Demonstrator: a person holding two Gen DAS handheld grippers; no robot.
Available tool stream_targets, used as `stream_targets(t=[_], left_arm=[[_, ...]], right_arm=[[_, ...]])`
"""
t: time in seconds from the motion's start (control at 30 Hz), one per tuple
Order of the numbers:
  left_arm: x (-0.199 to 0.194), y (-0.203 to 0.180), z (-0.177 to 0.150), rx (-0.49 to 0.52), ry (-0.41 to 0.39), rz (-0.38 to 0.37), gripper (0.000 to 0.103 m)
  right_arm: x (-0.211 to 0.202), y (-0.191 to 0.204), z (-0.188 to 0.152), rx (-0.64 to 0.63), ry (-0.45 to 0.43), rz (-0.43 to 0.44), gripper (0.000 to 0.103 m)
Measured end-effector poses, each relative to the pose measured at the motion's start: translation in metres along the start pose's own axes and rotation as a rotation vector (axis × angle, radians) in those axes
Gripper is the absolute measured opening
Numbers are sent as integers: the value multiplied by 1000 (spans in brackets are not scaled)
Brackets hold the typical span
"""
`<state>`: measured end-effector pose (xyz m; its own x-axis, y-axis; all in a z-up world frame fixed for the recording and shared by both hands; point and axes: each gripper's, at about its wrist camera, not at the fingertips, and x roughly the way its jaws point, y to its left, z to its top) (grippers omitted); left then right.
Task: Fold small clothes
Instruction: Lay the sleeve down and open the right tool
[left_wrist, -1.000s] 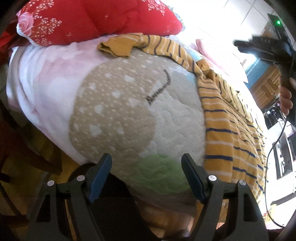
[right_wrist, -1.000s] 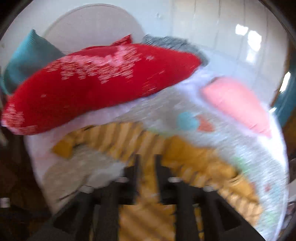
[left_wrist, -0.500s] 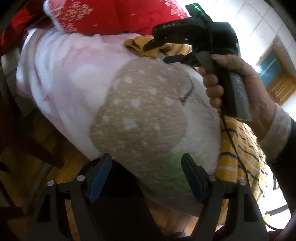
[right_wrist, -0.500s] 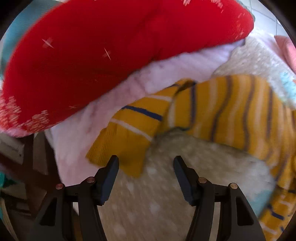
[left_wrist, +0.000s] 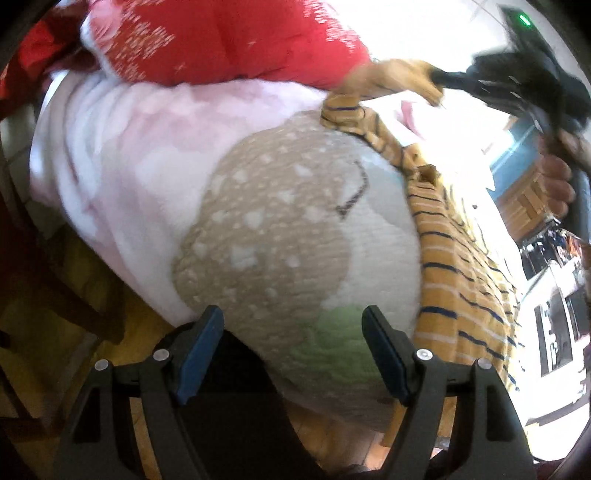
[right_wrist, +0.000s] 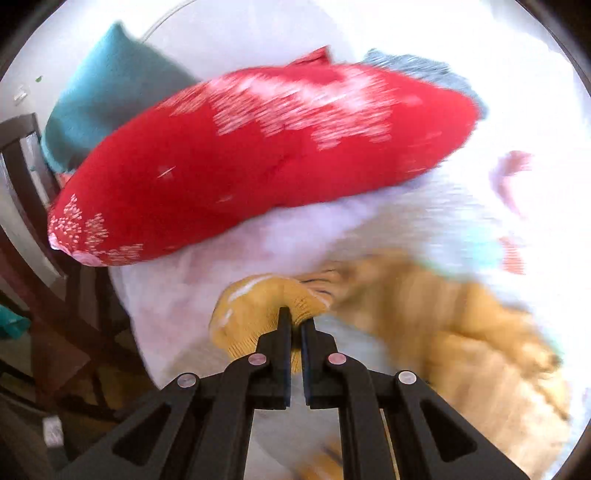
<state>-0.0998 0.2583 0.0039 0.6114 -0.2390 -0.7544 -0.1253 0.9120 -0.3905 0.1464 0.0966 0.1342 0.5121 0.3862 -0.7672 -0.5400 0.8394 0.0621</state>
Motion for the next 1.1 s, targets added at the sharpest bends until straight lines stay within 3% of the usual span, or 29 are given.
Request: stream_targets(t=[0.23, 0.3, 0.33, 0.37, 0.4, 0.47, 0.63, 0.87, 1.0, 1.1], left_arm=[[-1, -35, 2, 78, 11, -17, 76], [-1, -47, 2, 109, 17, -23, 76], [0, -54, 2, 125, 19, -26, 76], [0, -61, 1, 144, 21, -27, 76], [0, -69, 1, 164, 22, -25, 76], [1, -82, -1, 200, 28, -20, 76], [11, -111, -2, 268, 52, -2, 77], [46, -130, -9, 336, 103, 66, 78], [55, -133, -17, 366, 101, 87, 77], [52, -131, -18, 359, 108, 110, 62]], right_arm=[[-110, -132, -64, 126, 35, -300, 5], [-121, -166, -89, 124, 117, -469, 8], [-126, -185, -107, 128, 153, -611, 16], [-131, -197, -119, 145, 170, -673, 26], [-138, -207, -130, 176, 172, -679, 31], [-161, -226, -160, 289, 118, -578, 44], [-178, -230, -211, 394, 58, -489, 58], [-164, -217, -299, 505, 71, -374, 60], [-171, -203, -344, 597, 21, -319, 60], [-179, -191, -365, 635, -20, -314, 60]])
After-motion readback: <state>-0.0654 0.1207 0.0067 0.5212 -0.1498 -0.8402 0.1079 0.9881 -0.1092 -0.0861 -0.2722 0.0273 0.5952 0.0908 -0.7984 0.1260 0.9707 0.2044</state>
